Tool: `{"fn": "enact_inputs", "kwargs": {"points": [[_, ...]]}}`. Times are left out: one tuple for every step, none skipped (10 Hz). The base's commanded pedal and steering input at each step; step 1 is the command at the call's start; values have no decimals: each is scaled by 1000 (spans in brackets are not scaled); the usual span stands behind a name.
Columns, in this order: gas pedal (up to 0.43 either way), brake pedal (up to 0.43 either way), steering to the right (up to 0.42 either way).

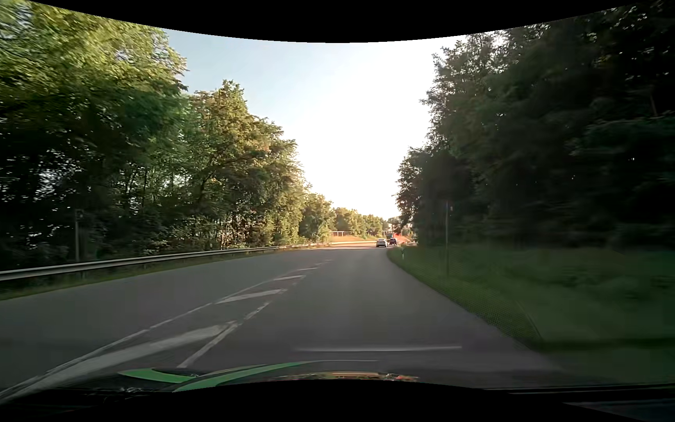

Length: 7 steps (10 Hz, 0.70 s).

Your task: Follow the waypoints while adhering to traffic rules and regulations

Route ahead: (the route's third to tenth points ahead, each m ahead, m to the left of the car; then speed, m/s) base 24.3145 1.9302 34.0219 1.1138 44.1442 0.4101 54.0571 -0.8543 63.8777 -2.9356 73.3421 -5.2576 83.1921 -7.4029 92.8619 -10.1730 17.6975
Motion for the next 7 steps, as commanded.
{"fn": "enact_inputs", "kwargs": {"points": [[169, 0, 17], [169, 0, 17], [169, 0, 18], [169, 0, 17], [177, 0, 17], [177, 0, 16], [177, 0, 15]]}}
